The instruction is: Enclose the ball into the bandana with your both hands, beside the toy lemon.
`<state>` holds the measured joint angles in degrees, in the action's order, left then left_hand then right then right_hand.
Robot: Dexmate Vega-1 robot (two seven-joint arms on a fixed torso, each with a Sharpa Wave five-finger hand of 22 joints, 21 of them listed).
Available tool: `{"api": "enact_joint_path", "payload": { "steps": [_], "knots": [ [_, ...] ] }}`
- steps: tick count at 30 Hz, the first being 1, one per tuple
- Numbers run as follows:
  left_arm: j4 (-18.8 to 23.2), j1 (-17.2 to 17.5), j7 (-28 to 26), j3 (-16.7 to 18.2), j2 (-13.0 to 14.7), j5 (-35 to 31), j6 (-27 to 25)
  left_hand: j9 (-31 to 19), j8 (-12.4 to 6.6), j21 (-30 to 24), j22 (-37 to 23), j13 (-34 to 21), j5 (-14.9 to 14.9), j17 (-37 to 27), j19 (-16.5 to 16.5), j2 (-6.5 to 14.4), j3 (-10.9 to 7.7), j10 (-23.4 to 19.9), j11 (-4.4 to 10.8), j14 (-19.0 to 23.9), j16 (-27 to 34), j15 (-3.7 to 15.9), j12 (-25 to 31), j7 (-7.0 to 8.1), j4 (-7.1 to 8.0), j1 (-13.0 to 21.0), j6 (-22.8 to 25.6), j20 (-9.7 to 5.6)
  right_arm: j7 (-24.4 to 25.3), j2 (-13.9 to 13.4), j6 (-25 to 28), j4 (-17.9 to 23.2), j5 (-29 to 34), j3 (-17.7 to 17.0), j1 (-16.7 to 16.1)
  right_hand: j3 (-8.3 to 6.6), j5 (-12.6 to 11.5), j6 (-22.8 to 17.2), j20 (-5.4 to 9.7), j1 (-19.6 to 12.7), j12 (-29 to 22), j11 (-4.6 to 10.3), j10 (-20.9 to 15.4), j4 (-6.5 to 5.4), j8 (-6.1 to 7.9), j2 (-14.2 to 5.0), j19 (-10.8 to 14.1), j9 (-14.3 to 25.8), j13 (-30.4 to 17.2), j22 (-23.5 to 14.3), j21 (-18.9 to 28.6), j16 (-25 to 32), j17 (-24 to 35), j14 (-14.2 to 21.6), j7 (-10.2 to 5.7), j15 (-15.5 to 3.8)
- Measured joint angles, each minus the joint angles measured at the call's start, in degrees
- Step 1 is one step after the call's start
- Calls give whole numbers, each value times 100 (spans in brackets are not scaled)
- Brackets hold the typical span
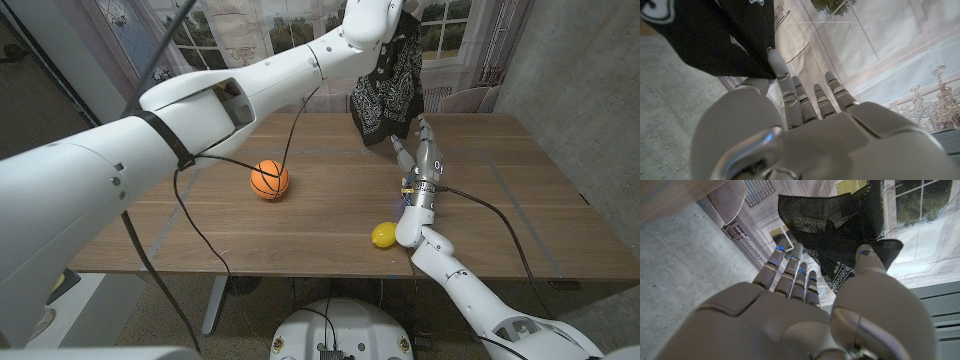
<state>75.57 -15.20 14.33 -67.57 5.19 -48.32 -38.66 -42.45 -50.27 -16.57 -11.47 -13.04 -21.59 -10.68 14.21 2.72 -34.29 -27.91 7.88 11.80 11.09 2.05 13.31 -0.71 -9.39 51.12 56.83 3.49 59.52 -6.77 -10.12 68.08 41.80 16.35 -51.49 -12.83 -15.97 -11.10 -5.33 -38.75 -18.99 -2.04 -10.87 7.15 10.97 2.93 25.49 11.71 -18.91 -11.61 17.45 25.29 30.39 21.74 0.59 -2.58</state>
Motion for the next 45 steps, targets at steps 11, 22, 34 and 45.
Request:
{"api": "enact_joint_path", "payload": {
  "steps": [11,22,34,45],
  "knots": [
    [267,75,79,184,109,360,55,-9,-42,0,0,-8,-90,0,0,-38,-87,-29,-31,55,0,5,-1,0,6,-38,2,0,91,-369,533,433,-149,462,22,-13,-117,206,-24,-308,125,132,167,124,0,93,-149,0,84,0,-72,-311,-173,-305,-176,20],
    [378,293,-945,625,-34,599,30,28,-42,-45,0,-16,-203,0,60,-54,-181,-59,-1,153,0,31,0,33,23,-54,5,16,289,-971,821,747,-839,1035,104,177,-88,-376,-95,255,76,62,-155,-273,156,-187,-220,-27,165,1,-94,-356,-156,-259,-224,22],
    [618,388,-1223,812,-69,968,-150,55,-42,-89,-14,-43,-284,-1,155,-59,-268,-121,2,197,0,27,0,43,30,-59,-4,-11,400,-1023,996,895,-955,1071,80,-33,-85,-123,-18,-360,170,158,-145,46,42,-317,-96,-26,248,1,-42,-269,-183,124,-226,3],
    [1031,408,-666,1015,119,1671,-267,55,-79,-89,-14,-42,-386,-1,186,-60,-292,-164,-41,246,0,20,0,27,53,-60,9,20,431,106,559,505,-40,-145,-60,-66,-133,-117,133,-846,123,245,-481,207,42,-349,174,-25,270,2,76,140,15,741,-233,-8]
  ]
}}
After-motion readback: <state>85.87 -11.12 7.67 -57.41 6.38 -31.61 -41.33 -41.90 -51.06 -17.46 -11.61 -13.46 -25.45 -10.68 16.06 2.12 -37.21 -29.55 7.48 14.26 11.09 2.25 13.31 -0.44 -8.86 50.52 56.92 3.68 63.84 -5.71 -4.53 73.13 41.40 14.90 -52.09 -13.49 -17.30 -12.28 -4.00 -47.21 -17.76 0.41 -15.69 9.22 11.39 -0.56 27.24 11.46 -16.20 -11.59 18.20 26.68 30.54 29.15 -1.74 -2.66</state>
